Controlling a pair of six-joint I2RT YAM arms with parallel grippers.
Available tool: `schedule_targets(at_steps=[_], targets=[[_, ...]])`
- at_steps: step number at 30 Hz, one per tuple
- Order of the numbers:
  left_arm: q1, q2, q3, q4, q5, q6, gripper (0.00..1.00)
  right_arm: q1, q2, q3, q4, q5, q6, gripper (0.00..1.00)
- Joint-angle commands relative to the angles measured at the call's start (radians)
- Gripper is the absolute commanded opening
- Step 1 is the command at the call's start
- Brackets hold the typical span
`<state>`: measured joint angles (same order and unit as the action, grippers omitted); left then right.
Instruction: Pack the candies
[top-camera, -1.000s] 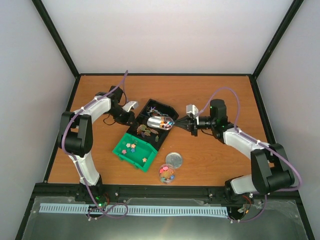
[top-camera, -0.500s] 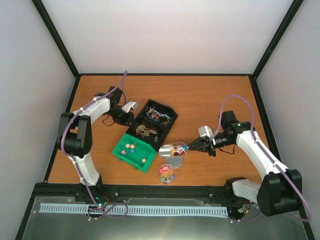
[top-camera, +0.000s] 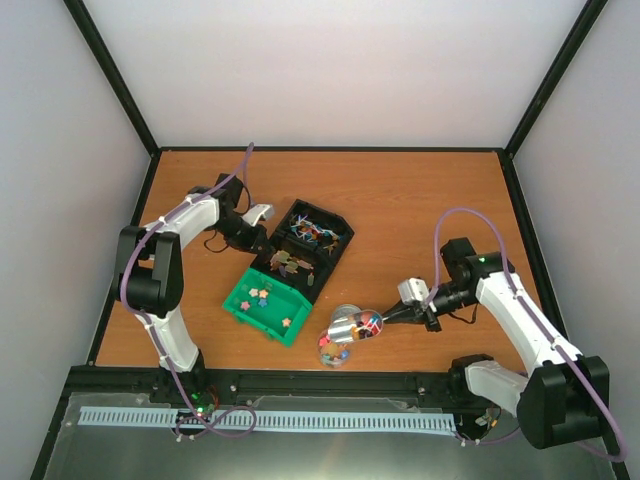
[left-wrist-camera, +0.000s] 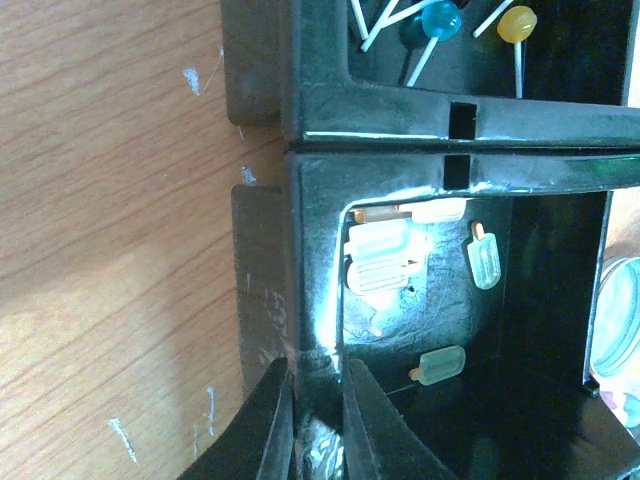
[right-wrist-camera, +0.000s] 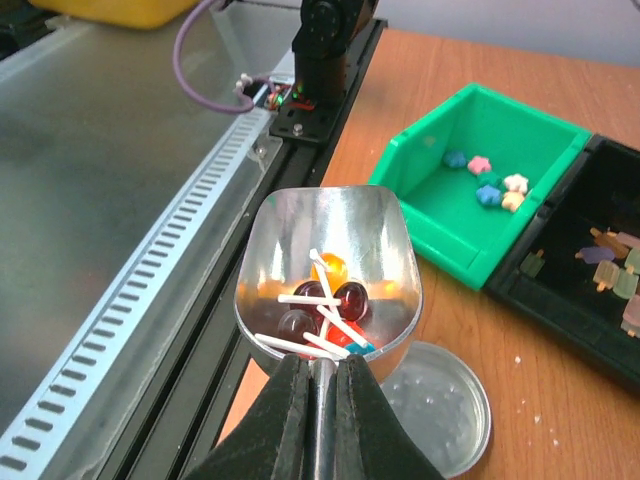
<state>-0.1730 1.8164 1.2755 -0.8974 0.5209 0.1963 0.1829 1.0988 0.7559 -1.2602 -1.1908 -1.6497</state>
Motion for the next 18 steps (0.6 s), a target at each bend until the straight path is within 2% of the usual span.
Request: schedule_targets(at_steps=[1, 18], targets=[[0.01, 0.0, -0.002, -0.025, 0.004, 0.029, 0.01, -0.01, -0.013, -0.019, 0.012, 0.075, -0.019, 0.03], [0.01, 0.044, 0.028, -0.029, 0.019, 0.022, 0.01, 0.046, -0.014, 0.012, 0.08, 0.309, 0.126, 0.03]])
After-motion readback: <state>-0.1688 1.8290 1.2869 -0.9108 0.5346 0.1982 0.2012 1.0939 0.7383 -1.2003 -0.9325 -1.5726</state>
